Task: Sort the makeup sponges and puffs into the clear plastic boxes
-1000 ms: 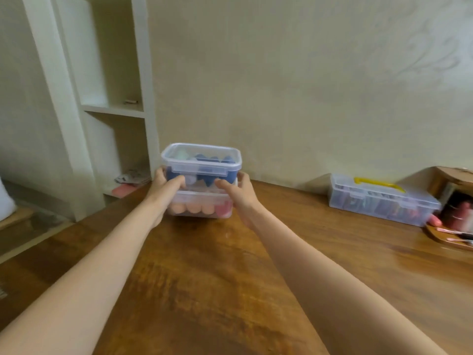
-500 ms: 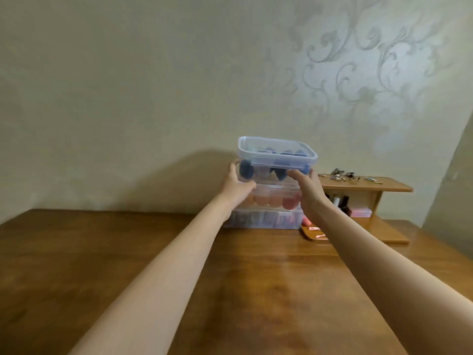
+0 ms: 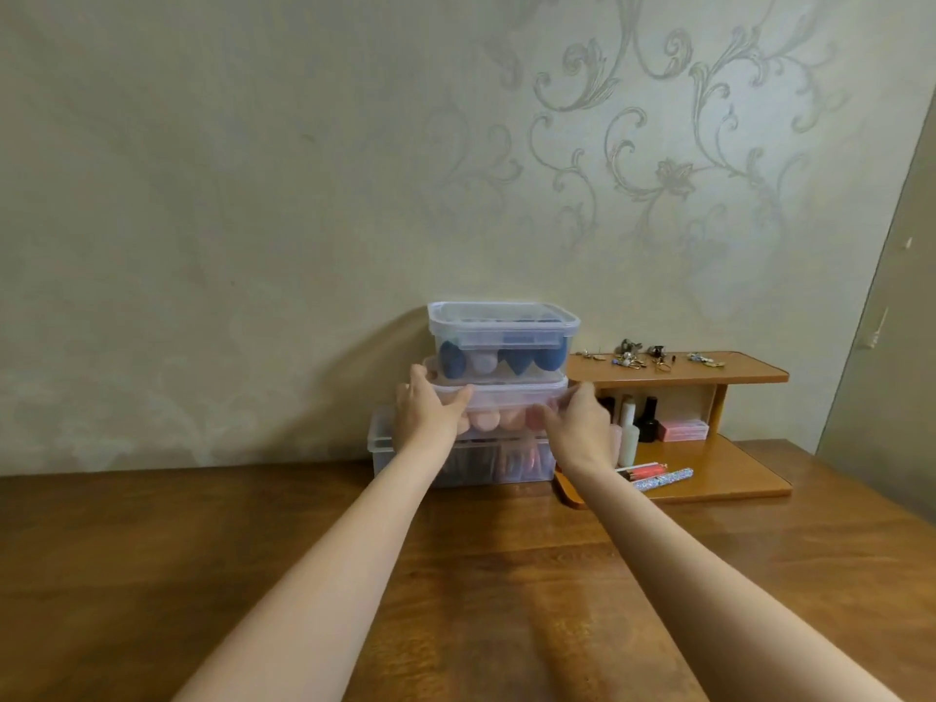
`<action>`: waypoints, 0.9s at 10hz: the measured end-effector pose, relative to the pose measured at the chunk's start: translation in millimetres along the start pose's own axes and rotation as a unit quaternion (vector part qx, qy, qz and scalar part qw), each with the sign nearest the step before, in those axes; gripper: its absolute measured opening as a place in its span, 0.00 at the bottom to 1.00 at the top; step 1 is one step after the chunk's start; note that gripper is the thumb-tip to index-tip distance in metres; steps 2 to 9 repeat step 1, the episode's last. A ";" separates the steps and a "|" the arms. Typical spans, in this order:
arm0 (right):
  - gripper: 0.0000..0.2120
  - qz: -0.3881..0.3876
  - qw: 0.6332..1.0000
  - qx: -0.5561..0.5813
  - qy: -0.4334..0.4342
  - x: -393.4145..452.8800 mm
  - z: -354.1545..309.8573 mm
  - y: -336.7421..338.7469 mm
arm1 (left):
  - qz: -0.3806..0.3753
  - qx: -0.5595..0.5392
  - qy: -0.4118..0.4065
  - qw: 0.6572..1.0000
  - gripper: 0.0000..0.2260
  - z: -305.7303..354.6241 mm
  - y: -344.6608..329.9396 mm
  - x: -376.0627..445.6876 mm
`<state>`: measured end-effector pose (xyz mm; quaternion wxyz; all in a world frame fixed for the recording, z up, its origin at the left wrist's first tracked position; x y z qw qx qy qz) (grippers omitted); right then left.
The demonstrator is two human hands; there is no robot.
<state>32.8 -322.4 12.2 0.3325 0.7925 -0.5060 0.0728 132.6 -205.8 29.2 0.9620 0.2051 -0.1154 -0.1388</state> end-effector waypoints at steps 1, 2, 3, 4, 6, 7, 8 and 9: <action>0.08 -0.052 0.999 -0.003 -0.008 2.8 -0.8 -1.5 | -0.012 -0.011 0.008 1.000 0.27 0.8 1.0 4.9; 0.08 -0.052 0.999 -0.003 -0.008 2.8 -0.8 -1.5 | -0.012 -0.011 0.008 1.000 0.27 0.8 1.0 4.9; 0.08 -0.052 0.999 -0.003 -0.008 2.8 -0.8 -1.5 | -0.012 -0.011 0.008 1.000 0.27 0.8 1.0 4.9; 0.08 -0.052 0.999 -0.003 -0.008 2.8 -0.8 -1.5 | -0.012 -0.011 0.008 1.000 0.27 0.8 1.0 4.9; 0.08 -0.052 0.999 -0.003 -0.008 2.8 -0.8 -1.5 | -0.012 -0.011 0.008 1.000 0.27 0.8 1.0 4.9; 0.08 -0.052 0.999 -0.003 -0.008 2.8 -0.8 -1.5 | -0.012 -0.011 0.008 1.000 0.27 0.8 1.0 4.9; 0.08 -0.052 0.999 -0.003 -0.008 2.8 -0.8 -1.5 | -0.012 -0.011 0.008 1.000 0.27 0.8 1.0 4.9; 0.08 -0.052 0.999 -0.003 -0.008 2.8 -0.8 -1.5 | -0.012 -0.011 0.008 1.000 0.27 0.8 1.0 4.9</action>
Point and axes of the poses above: each hand's wrist, its own x-axis towards the middle knuckle, its own y-axis out of the back of the hand, z = x × y, the point moved 1 cm from there along x, towards the middle knuckle, and after that the axes turned 8 degrees about y, right-handed, at the moved point
